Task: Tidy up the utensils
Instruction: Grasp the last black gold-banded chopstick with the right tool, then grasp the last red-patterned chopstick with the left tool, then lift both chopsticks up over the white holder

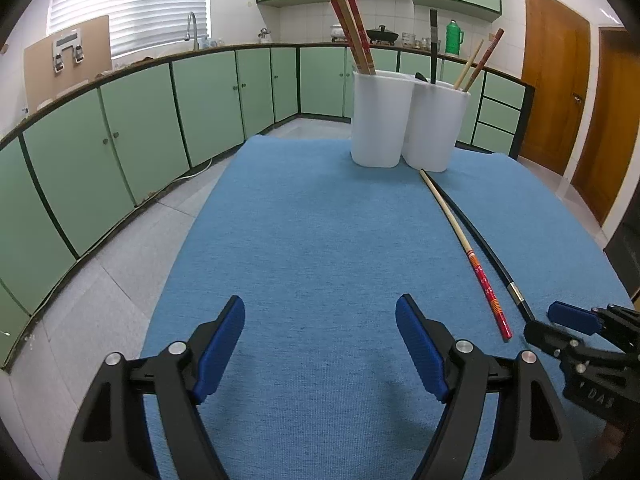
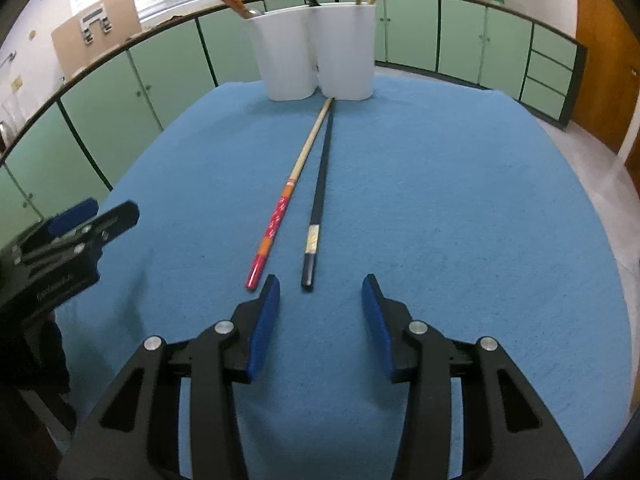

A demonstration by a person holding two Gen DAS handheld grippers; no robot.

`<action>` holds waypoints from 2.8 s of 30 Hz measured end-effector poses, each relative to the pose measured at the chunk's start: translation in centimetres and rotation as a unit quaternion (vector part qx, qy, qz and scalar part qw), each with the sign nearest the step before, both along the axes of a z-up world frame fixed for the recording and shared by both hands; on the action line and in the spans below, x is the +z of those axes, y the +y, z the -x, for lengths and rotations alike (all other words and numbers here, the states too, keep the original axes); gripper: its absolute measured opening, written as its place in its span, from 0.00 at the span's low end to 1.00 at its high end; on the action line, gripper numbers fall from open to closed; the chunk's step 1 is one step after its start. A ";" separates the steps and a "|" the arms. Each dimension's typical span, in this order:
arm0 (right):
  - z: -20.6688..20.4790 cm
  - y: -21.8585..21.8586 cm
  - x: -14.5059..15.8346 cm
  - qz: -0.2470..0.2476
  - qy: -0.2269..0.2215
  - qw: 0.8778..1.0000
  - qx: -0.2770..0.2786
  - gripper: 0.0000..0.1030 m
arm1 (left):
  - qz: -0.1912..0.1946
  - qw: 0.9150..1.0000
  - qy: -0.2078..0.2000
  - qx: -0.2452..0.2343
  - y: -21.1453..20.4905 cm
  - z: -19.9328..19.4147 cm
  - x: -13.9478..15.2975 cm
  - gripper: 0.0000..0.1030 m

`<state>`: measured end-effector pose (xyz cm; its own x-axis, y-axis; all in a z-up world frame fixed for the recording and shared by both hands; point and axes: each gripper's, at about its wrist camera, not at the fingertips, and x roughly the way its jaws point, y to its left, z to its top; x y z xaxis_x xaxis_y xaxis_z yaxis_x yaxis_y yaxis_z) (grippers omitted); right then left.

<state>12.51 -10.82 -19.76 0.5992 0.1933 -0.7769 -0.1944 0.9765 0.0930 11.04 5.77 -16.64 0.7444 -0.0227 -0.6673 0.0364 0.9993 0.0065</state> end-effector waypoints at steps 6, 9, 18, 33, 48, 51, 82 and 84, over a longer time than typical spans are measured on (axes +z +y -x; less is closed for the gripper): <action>-0.3 0.4 0.0 -0.001 0.000 1.000 0.000 0.31 | -0.001 1.000 0.004 -0.002 0.0 -0.2 -0.1 0.74; -0.6 0.7 0.0 0.001 0.000 1.000 -0.001 0.26 | -0.004 1.000 0.005 -0.003 -0.1 -0.2 -0.1 0.74; -1.1 0.3 -0.1 -0.004 0.004 1.000 -0.005 0.06 | 0.009 1.000 0.015 -0.019 -1.3 -0.4 -0.2 0.74; -0.4 -6.6 0.0 -0.007 -0.006 0.997 -0.082 0.06 | 0.047 0.994 0.056 -0.082 -8.4 -0.8 -1.3 0.69; -1.0 -7.6 -0.4 -0.008 -0.004 0.997 -0.079 0.06 | 0.010 0.995 0.077 -0.069 -10.6 -1.6 -2.2 0.26; -0.9 -7.5 -0.4 -0.009 -0.004 0.997 -0.080 0.06 | -0.003 0.994 0.075 -0.075 -11.2 -1.4 -2.2 0.11; 0.9 -5.8 8.3 0.015 -0.115 0.992 -0.048 0.06 | 0.016 0.995 -0.058 -0.075 -8.3 1.7 7.7 0.06; 1.0 -5.9 9.5 0.010 -0.125 0.991 -0.046 0.06 | 0.017 0.995 -0.064 -0.077 -7.9 1.9 8.4 0.06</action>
<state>11.50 -16.69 -10.27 0.7879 0.1151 -0.6050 -0.1193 0.9923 0.0334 9.14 -2.16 -8.28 0.8096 -0.1633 -0.5638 0.1895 0.9818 -0.0124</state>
